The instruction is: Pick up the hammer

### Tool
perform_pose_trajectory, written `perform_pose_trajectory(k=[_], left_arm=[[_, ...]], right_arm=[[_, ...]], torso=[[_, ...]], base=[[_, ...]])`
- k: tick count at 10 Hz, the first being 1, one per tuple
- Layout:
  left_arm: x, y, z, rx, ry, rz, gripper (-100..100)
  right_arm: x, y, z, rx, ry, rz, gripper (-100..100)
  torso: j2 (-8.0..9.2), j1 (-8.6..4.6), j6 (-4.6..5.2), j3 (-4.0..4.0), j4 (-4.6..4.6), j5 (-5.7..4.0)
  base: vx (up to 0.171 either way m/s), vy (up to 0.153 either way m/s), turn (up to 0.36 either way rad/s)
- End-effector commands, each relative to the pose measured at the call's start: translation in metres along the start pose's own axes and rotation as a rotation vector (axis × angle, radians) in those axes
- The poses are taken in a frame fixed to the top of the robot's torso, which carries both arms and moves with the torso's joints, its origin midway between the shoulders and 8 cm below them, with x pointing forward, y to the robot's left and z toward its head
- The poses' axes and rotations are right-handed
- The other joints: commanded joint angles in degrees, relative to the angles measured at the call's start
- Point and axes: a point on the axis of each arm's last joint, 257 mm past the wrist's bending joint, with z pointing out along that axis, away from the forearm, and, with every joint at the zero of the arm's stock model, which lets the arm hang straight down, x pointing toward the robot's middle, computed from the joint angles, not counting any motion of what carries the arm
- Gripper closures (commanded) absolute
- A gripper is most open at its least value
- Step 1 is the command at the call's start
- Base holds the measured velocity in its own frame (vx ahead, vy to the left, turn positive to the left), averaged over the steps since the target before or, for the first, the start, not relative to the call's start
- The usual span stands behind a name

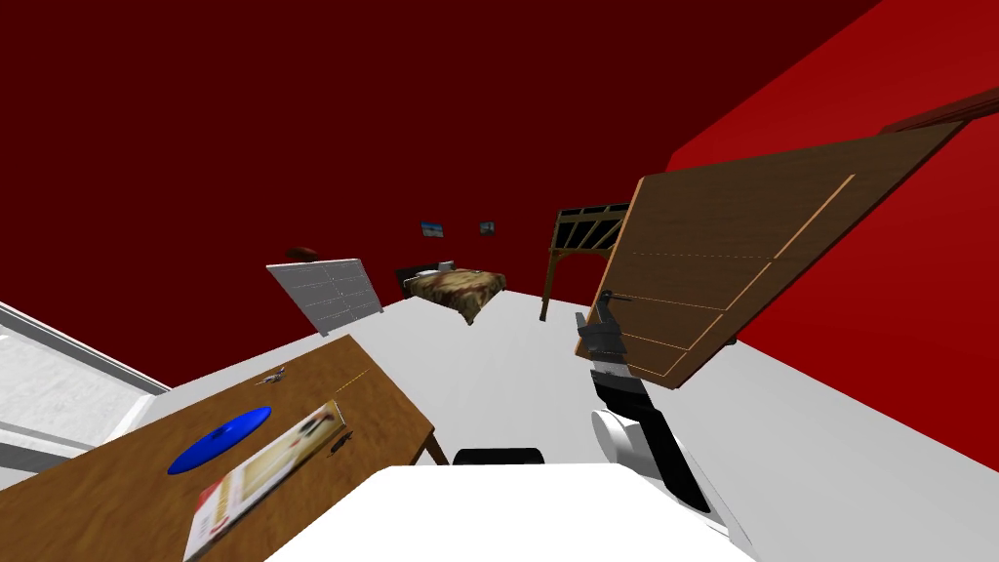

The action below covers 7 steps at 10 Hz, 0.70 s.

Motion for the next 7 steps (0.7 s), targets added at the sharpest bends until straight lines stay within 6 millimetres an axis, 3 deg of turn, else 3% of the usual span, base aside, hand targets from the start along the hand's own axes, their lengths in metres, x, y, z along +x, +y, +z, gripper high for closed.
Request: perform_pose_trajectory(k=[1,2,6,7], left_arm=[[0.0,0.0,0.0,0.0,0.0,0.0,0],[-0.001,0.008,-0.007,-0.001,0.0,-0.002,100],[-0.001,0.018,-0.016,-0.004,0.0,-0.003,100],[-0.001,0.018,-0.017,-0.003,0.0,-0.004,0]], right_arm=[[0.0,0.0,0.0,0.0,0.0,0.0,0],[0.0,0.0,0.0,0.0,0.0,0.0,0],[0.0,0.0,0.0,0.0,0.0,0.0,0],[0.0,0.0,0.0,0.0,0.0,0.0,0]], torso=[[0.0,0.0,0.0,0.0,0.0,0.0],[0.0,0.0,0.0,0.0,0.0,0.0],[-0.09,-0.13,-0.01,-0.05,-0.02,-0.03],[-0.05,-0.08,0.01,-0.03,0.0,-0.02]], base=[[0.0,0.0,0.0],[0.015,-0.004,0.058],[0.025,-0.019,0.001],[0.0,0.0,0.0]])
